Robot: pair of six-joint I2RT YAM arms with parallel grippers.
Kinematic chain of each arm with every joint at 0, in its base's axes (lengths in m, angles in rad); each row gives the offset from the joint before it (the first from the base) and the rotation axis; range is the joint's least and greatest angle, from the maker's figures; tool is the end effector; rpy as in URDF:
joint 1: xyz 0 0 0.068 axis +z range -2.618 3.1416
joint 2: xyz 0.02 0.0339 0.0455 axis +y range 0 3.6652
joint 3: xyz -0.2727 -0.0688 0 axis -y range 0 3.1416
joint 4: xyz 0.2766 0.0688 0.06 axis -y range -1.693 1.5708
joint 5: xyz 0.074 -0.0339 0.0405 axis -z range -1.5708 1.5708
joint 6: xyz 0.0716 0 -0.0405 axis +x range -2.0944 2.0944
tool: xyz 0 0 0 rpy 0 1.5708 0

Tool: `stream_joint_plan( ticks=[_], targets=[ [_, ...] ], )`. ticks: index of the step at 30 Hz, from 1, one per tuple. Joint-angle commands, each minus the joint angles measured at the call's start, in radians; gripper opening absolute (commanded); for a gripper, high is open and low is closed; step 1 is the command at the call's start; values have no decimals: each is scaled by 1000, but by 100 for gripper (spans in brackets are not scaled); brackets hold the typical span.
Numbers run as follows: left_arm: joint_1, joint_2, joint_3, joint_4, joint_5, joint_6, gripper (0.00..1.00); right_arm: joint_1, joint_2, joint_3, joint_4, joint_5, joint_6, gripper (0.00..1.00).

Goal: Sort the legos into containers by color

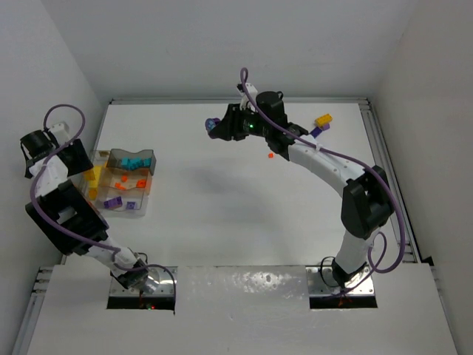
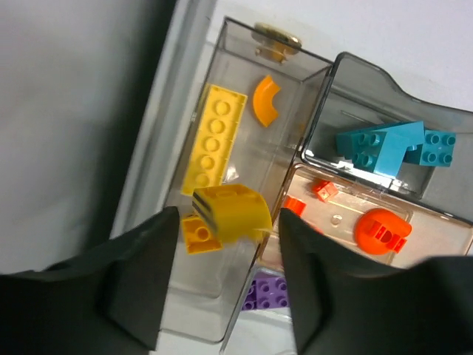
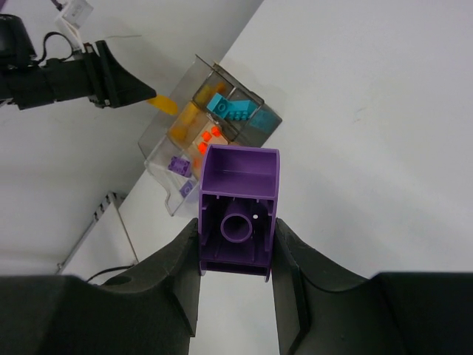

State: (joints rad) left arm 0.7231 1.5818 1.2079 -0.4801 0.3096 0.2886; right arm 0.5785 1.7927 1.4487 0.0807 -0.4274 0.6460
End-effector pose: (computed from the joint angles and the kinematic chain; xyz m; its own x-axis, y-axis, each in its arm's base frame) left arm 0.3112 0.2456 0.2338 -0.6785 -0.2373 -0.6952 -0.2994 0.9535 -0.0332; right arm 0.3982 0.2955 0.3065 -0.6753 0.2133 -0.7060 -0.5337 0.5194 0.6674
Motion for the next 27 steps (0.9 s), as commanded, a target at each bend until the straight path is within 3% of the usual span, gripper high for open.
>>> stream_joint_plan(
  ticks=[1, 5, 8, 11, 14, 16, 17, 18, 19, 21, 22, 24, 27],
  targets=[
    [-8, 62, 36, 37, 69, 14, 55, -3, -7, 44, 4, -2, -23, 0],
    [-30, 76, 106, 6, 85, 38, 80, 3, -9, 64, -38, -1, -57, 0],
    [-73, 46, 166, -24, 103, 78, 79, 11, -10, 79, -70, 4, -87, 0],
    [-195, -40, 180, -29, 144, 179, 64, 24, -3, 93, -111, 6, -120, 0],
    [-302, -106, 203, -122, 232, 380, 57, 32, 30, 128, -176, -37, -138, 0],
    [-372, -105, 223, -220, 379, 536, 58, 43, 43, 160, -206, -62, -147, 0],
    [-387, -109, 217, -324, 440, 620, 66, 49, 50, 165, -229, -60, -166, 0],
    [-421, -117, 206, -389, 532, 838, 69, 56, 48, 168, -234, -54, -172, 0],
    [-438, -141, 193, -502, 560, 957, 73, 69, 48, 167, -228, -41, -171, 0],
    [-468, -186, 144, -580, 647, 1241, 79, 75, 50, 150, -197, -48, -120, 0],
    [-468, -201, 118, -610, 681, 1295, 83, 81, 50, 142, -158, -59, -71, 0],
    [-468, -242, 98, -585, 790, 1306, 87, 98, 48, 119, -121, -60, -40, 0],
    [-470, -223, 110, -497, 945, 1060, 91, 145, 34, 96, -91, -62, -126, 0]
  ],
)
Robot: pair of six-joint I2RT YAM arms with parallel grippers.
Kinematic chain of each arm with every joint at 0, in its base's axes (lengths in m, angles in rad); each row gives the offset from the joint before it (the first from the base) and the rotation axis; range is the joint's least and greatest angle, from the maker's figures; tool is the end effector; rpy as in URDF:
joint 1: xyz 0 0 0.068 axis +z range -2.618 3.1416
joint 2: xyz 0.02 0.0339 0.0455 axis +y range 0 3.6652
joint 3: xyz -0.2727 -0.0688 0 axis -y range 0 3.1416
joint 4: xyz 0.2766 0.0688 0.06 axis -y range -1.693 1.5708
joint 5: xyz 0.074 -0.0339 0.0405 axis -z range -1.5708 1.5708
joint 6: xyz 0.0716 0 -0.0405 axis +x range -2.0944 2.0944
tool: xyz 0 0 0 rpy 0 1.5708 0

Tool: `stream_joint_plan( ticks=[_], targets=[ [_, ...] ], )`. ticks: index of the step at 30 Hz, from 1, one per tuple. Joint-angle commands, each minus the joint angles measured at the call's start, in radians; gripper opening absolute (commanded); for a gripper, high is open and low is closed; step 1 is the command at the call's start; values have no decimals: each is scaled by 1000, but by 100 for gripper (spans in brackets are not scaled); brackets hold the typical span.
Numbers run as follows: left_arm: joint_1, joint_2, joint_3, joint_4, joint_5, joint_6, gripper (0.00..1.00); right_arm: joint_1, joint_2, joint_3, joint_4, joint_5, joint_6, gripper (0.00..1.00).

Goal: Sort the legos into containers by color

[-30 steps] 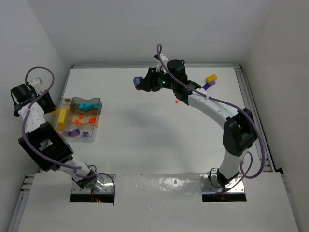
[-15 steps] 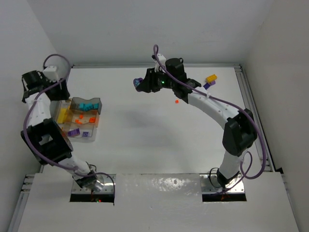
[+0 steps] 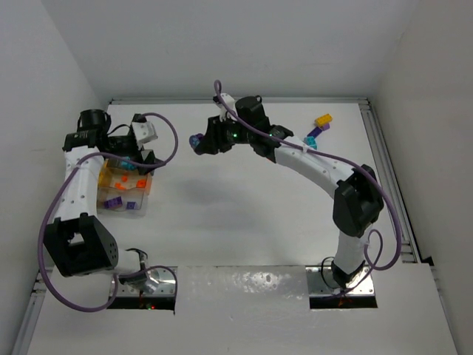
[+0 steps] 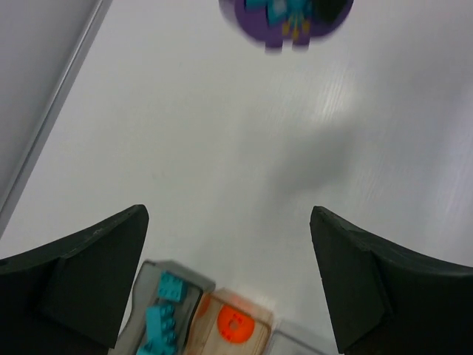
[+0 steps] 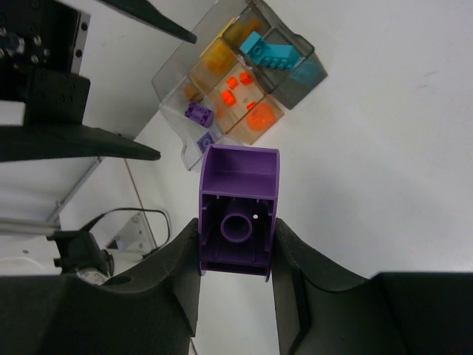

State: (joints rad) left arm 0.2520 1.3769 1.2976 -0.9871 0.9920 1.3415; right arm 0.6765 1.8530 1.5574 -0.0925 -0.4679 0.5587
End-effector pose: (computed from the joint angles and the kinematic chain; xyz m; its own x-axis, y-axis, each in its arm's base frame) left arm 0.3080 0.0174 0.3199 0.0560 0.5645 -0.8235 0.8837 0.3559 0.3041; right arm 0.3741 0.3418 0.3000 -0.7190 0.0295 -0.6944 -0.5934 0.4941 0.6354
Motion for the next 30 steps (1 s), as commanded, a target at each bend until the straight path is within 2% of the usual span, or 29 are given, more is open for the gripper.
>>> stream_joint_plan(
  ticks=[1, 3, 4, 8, 9, 10, 12, 15, 21, 30],
  targets=[
    [-3, -4, 47, -30, 295, -5, 89, 57, -31, -22, 85, -21, -99, 0],
    [-32, 39, 83, -167, 341, 133, 84, 69, -54, -66, 124, -41, -132, 0],
    [-48, 53, 107, -329, 338, 219, 79, 69, -61, -85, 161, -51, -164, 0],
    [-138, 13, 51, -331, 275, 209, 61, 81, -84, -119, 130, -54, -380, 0],
    [-157, 7, 40, -331, 264, 217, 54, 92, -87, -117, 102, -51, -487, 0],
    [-164, 4, 40, -329, 248, 220, 54, 97, -89, -118, 96, -49, -535, 0],
    [-177, 2, 43, -331, 240, 214, 56, 113, -92, -122, 96, -46, -668, 0],
    [-189, 4, 45, -331, 217, 214, 62, 127, -94, -117, 96, -51, -761, 0],
    [-189, 7, 65, -315, 175, 226, 73, 149, -112, -132, 65, -67, -847, 0],
    [-189, 5, 101, -266, 174, 200, 79, 153, -155, -194, 77, -52, -890, 0]
  ],
)
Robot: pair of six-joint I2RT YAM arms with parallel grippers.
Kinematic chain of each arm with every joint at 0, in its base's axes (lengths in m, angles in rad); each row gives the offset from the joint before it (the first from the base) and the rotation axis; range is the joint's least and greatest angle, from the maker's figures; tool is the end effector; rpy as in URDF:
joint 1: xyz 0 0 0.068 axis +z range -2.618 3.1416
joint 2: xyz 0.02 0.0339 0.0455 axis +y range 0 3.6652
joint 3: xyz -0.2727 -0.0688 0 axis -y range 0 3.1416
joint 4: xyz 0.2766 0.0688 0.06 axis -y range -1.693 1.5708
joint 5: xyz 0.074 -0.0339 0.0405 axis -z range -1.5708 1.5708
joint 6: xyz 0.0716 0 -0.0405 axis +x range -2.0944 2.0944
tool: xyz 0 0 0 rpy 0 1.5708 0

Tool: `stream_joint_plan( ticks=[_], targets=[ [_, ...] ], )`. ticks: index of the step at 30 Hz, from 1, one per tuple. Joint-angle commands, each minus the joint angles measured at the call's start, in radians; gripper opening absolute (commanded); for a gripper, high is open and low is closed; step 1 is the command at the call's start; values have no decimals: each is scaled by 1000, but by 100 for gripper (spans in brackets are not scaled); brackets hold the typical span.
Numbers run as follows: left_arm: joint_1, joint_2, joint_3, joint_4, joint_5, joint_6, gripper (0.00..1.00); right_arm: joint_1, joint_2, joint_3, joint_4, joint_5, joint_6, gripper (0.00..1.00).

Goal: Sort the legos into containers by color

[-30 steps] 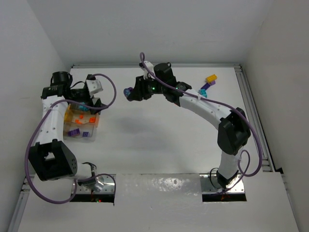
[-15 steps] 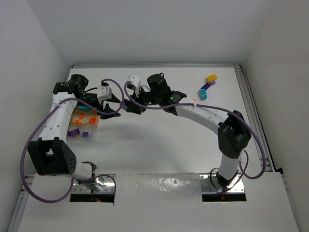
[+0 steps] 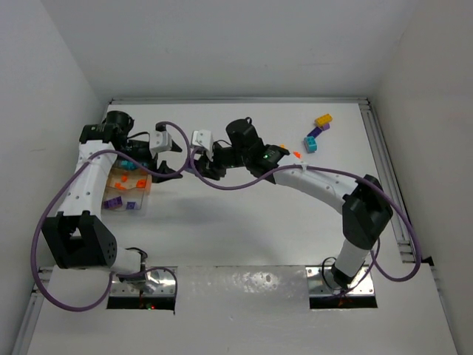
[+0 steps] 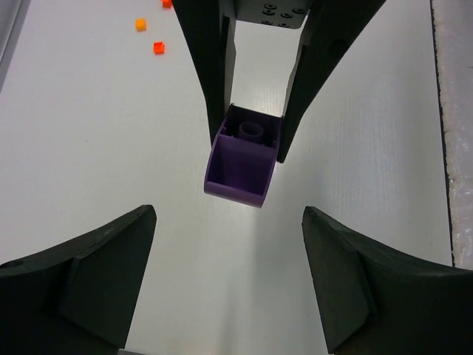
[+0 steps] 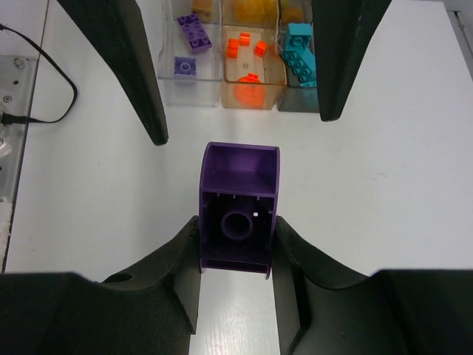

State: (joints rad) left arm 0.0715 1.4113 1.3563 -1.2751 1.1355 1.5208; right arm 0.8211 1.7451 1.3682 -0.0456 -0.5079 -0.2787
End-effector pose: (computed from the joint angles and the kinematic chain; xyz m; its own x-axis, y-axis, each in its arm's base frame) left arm 0.2849 -0.0447 0.3263 0.1368 0.4320 -0.8914 0.9767 0.0911 0.1941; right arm 0.2955 0.3685 0.2801 -0.0095 -0.3630 -0.9317 -0.9823 0.1777 -0.0592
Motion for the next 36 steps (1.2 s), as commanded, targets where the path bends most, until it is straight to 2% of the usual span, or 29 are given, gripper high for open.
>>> stream_joint_plan(
  ticks=[1, 4, 10, 18, 21, 23, 24, 26, 27, 28, 30, 31, 32, 35, 36],
  targets=[
    [-9, -28, 41, 23, 35, 21, 79, 10, -47, -6, 35, -9, -50, 0],
    [-7, -28, 24, 17, 53, 38, 79, 24, -45, -12, 90, -3, -42, 0],
    [-13, -40, -9, 11, 75, 62, 72, 38, -12, 8, 168, 17, -14, 0],
    [-13, -44, -10, -6, 92, 84, 41, 50, 21, 45, 171, 5, -16, 0],
    [-12, -48, -8, -39, 109, 131, 37, 52, 28, 45, 171, 3, -16, 0],
    [-13, -49, -11, -43, 119, 130, 27, 52, 30, 43, 179, 5, -4, 0],
    [-13, -51, -10, -43, 122, 125, 15, 52, 31, 43, 182, 5, -1, 0],
    [-13, -54, -10, -41, 116, 104, 5, 53, 28, 35, 182, 17, 16, 0],
    [-12, -54, -10, -41, 112, 93, 2, 52, 19, 28, 184, 38, 25, 3],
    [-12, -55, -10, -38, 89, 61, 1, 52, 13, 2, 188, 58, 32, 24],
    [-1, -57, -20, 61, 47, -61, 0, 50, -4, -29, 188, 139, 29, 49],
    [5, -61, -26, 121, -9, -259, 0, 50, -24, -61, 184, 172, 24, 64],
    [14, -61, -39, 237, -43, -354, 0, 47, -33, -76, 181, 208, 19, 71],
    [50, -74, -52, 374, -170, -581, 0, 27, -73, -138, 162, 365, 19, 87],
    [53, -80, -52, 375, -190, -621, 0, 27, -73, -141, 162, 380, 27, 87]
  ],
)
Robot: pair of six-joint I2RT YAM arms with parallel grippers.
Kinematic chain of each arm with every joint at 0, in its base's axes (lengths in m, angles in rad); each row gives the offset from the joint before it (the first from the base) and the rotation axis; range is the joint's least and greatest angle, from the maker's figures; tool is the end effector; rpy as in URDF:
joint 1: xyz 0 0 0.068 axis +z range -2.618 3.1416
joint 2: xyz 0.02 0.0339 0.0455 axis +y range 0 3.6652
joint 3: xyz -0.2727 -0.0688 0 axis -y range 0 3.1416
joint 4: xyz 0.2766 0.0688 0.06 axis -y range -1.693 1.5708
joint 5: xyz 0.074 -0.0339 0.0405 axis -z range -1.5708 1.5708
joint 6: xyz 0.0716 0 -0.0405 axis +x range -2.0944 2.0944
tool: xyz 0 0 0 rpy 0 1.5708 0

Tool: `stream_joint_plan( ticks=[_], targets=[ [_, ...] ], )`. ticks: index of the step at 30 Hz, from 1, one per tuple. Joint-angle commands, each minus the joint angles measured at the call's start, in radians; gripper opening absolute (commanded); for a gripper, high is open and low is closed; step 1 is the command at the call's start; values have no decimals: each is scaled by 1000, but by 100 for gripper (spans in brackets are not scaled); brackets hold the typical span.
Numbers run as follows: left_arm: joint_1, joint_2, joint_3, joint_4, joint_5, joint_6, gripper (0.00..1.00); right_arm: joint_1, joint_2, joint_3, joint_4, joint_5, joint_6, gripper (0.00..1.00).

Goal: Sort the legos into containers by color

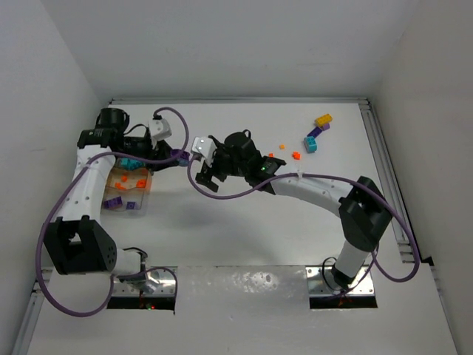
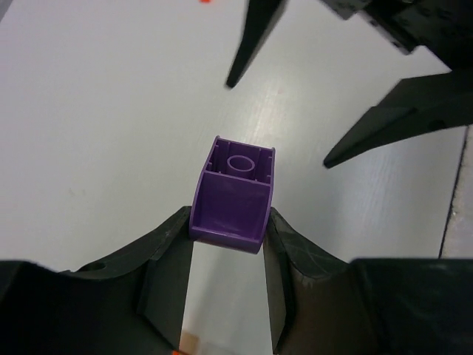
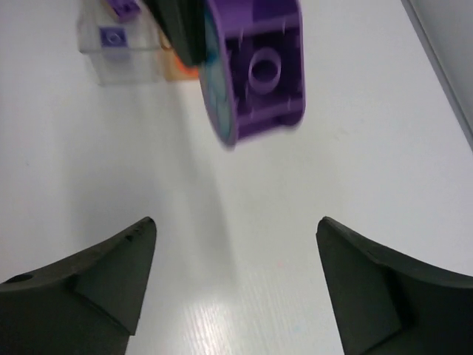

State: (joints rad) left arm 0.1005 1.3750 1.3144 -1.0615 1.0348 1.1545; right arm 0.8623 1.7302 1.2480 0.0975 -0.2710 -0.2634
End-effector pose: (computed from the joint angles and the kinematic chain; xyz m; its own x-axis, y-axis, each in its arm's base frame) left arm 0.2993 -0.0317 0.3245 -0.0700 0.4624 -0.8839 0.9492 0.3033 0.0835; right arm 0.2904 0.3684 0.2540 -0.0032 -0.3893 -0.9211 -0.9259 0.3492 -0.1443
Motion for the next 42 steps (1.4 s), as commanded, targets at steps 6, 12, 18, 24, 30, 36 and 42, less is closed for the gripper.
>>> stream_joint_plan(
  ticks=[6, 12, 18, 24, 30, 36, 42],
  targets=[
    [100, -45, -64, 260, -555, -559, 0, -31, -90, -57, 4, 222, 78, 92],
    [238, -2, 14, 43, -886, -539, 0, -31, -146, -150, 33, 214, 95, 93],
    [344, -19, -159, 64, -955, -521, 0, -32, -118, -113, 2, 171, 87, 93],
    [412, 19, -201, 196, -907, -558, 0, -34, -78, -13, -94, 131, 85, 93],
    [418, 58, -293, 294, -909, -544, 4, -34, -77, 18, -153, 150, 76, 93],
    [420, 85, -299, 293, -881, -530, 36, -32, -75, 39, -174, 162, 79, 93],
    [418, 84, -215, 242, -852, -535, 82, -32, -72, 57, -186, 191, 113, 94]
  ],
)
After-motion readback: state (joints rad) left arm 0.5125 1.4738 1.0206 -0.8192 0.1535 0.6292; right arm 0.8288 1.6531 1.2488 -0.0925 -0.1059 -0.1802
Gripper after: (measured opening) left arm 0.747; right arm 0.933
